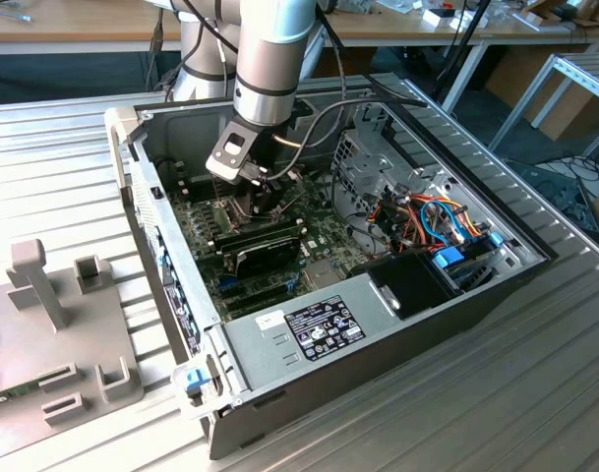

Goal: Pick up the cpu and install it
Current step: 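Place the cpu into insertion slot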

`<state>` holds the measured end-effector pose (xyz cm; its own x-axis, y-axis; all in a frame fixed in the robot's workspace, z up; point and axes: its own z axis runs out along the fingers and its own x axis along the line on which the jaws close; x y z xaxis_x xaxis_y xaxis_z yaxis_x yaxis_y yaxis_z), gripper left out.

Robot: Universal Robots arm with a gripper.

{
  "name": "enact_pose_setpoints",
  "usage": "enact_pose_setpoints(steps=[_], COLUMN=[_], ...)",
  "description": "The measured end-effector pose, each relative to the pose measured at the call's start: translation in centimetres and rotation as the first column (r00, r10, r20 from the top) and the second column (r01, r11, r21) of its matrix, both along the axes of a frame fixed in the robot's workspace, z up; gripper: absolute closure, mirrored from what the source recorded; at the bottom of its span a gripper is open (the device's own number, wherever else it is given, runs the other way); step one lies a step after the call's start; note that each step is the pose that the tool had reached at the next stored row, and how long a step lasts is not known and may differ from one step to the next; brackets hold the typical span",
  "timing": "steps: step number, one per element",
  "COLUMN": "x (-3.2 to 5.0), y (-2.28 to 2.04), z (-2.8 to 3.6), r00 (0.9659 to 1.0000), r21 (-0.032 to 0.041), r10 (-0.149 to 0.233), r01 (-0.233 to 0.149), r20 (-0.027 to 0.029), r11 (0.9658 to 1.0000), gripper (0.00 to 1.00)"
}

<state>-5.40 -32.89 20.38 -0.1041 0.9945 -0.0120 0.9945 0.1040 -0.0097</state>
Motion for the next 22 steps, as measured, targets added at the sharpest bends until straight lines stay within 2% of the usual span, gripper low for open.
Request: enact_pose_setpoints(steps=[7,8,10,16,22], x=[-0.02,-0.02,-0.02,-0.09,-0.36], y=[0.0,0.0,0.0,0.0,0.0], z=[0.0,0.0,0.0,-0.07,-0.15], r00=[1.0,0.9999,0.9978,0.9977,0.9977], r21=[0.0,0.0,0.0,-0.0001,0.0009], r10=[-0.004,-0.013,-0.067,-0.067,-0.067], r01=[0.004,0.013,0.067,0.067,0.067], r20=[0.0,0.0,0.0,0.0001,0.0114], r11=[1.0,0.9999,0.9978,0.9977,0.9977], gripper=[0.45,0.45,0.45,0.45,0.45])
